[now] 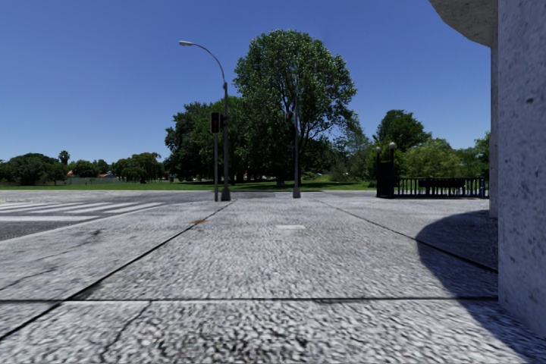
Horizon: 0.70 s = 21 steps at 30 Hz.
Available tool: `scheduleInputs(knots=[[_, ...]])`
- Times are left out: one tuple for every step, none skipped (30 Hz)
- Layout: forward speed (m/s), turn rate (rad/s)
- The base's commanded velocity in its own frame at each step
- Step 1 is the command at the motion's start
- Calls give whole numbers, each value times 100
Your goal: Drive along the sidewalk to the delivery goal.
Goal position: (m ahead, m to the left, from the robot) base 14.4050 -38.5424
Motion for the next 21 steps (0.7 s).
scheduleInputs(knots=[[194,0],[194,0],[194,0],[194,0],[194,0],[194,0],[194,0],[194,0],[194,0],[194,0],[194,0],[194,0],[194,0],[194,0],[194,0],[194,0],[194,0],[194,0],[194,-5],[194,-9],[194,-15]])
